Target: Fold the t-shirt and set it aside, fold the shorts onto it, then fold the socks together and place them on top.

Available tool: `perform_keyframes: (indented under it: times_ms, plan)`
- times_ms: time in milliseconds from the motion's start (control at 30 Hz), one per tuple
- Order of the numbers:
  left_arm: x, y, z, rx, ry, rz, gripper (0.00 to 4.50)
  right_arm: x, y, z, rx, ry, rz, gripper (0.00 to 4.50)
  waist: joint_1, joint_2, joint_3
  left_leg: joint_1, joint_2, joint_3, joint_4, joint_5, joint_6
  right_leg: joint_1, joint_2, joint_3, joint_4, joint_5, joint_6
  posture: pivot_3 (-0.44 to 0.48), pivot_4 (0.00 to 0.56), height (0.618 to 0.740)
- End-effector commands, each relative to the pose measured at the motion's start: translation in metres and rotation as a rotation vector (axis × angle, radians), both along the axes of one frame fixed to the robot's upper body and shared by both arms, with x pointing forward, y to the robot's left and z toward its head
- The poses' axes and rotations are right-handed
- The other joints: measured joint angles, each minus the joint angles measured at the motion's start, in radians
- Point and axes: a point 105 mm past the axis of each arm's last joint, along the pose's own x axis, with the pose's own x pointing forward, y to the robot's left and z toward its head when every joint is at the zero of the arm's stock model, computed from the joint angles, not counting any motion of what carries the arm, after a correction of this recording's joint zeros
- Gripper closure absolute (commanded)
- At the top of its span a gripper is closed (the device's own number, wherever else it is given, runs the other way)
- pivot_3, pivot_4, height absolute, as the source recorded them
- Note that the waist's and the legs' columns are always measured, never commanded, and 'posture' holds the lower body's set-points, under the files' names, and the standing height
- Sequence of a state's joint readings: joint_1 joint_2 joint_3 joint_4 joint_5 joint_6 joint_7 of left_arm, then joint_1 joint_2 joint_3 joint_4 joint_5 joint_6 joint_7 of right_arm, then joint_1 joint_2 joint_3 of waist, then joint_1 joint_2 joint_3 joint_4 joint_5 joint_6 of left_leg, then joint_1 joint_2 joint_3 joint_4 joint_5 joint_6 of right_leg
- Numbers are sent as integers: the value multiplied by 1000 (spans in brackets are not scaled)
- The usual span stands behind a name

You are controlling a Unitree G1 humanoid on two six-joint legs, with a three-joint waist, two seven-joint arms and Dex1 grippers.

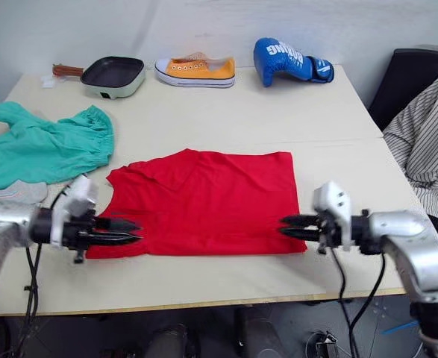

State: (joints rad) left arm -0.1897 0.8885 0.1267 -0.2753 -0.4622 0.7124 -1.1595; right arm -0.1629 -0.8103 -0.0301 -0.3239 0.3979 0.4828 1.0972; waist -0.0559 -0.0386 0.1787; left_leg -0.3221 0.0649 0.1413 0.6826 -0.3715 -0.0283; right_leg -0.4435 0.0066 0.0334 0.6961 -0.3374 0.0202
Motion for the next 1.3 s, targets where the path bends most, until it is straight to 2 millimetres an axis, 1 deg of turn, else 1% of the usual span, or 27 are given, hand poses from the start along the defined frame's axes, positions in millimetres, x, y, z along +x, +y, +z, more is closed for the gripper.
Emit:
perform_keyframes:
  times_ms: [33,133,233,333,433,500,600,700,767,833,900,933,1000,1067,1167,1200,1267,1300]
  plan:
    - [10,1,-16,60,-91,76,4476,8,5,-10,-59,-90,-76,4500,0,0,0,-1,0,0,0,0,0,0,0,0,-1,0,0,0,150,740]
    - [15,16,-35,123,-90,160,4476,11,-5,-26,-125,-86,-139,4500,0,-1,0,-1,0,0,0,0,1,-1,0,0,-1,0,0,0,150,740]
    - [13,39,-48,198,-76,218,4476,14,-31,-37,-185,-65,-219,4500,0,-1,-1,0,0,1,-1,0,1,0,0,0,-2,0,0,0,150,740]
    - [11,64,-48,223,-79,285,4476,16,-61,-40,-213,-50,-296,4500,0,-1,-2,3,0,1,-1,-1,1,2,0,0,-2,0,0,0,150,740]
    - [6,74,-41,214,-90,292,4476,15,-72,-36,-201,-49,-316,4500,-1,-1,-4,7,0,1,-3,-1,2,6,0,0,-3,0,0,0,150,740]
    - [2,71,-27,149,-111,277,4476,10,-68,-23,-117,-51,-278,4500,0,-1,-4,8,1,1,-3,-1,2,8,0,0,-3,0,0,0,150,740]
    - [-5,64,-6,34,-98,265,4476,-1,-54,-1,-7,-60,-196,4500,0,-1,-3,6,1,1,-4,-1,2,6,0,0,-4,0,0,0,150,740]
    - [-12,50,15,-49,-84,217,4476,-15,-35,14,53,-70,-99,4500,0,-1,-3,3,1,1,-4,-1,2,3,0,0,-4,0,0,0,150,740]
    - [-15,41,16,-46,-69,179,4095,-21,-20,13,58,-64,-51,4500,0,-1,-3,3,1,0,-5,-1,2,3,0,-1,-5,0,0,0,150,740]
    - [-17,35,8,0,-65,155,3644,-23,-9,6,47,-55,-33,4500,0,-1,-3,3,1,0,-5,-1,2,3,0,-1,-6,0,0,0,150,740]
    - [-16,35,-5,70,-51,156,2999,-25,-5,-9,-7,-35,-26,4500,0,-1,-3,3,1,0,-5,-1,2,4,0,-1,-6,0,0,0,150,740]
    - [-15,39,-14,119,-47,162,2796,-25,-6,-20,-51,-27,-30,4500,0,-1,-3,3,0,0,-5,-1,2,4,0,-1,-6,0,0,0,150,740]
    - [-13,46,-27,190,-48,177,2796,-23,-10,-35,-104,-12,-53,4500,0,-1,-3,2,0,0,-5,-1,2,3,0,-1,-7,0,0,0,150,740]
    - [-11,58,-37,245,-41,202,2796,-20,-21,-47,-129,19,-104,4500,0,-1,-3,2,0,0,-6,-1,2,3,0,0,-7,0,0,0,150,740]
    - [-11,74,-42,272,-35,237,3383,-20,-41,-61,-174,45,-149,4500,0,-2,-4,3,0,1,-6,-2,2,4,0,0,-7,0,0,0,150,740]
    - [-14,77,-41,254,-22,230,3707,-21,-48,-63,-177,53,-162,4500,0,-1,-4,5,0,1,-6,-2,2,5,0,0,-7,0,0,0,150,740]
    - [-19,77,-34,198,-2,222,4334,-24,-57,-64,-161,67,-175,4500,0,-2,-4,6,0,1,-6,-2,3,7,0,0,-7,0,0,0,150,740]
    - [-19,76,-31,180,1,226,4462,-25,-59,-63,-152,71,-175,4500,0,-2,-4,7,0,1,-6,-2,3,7,0,0,-7,0,0,0,150,740]
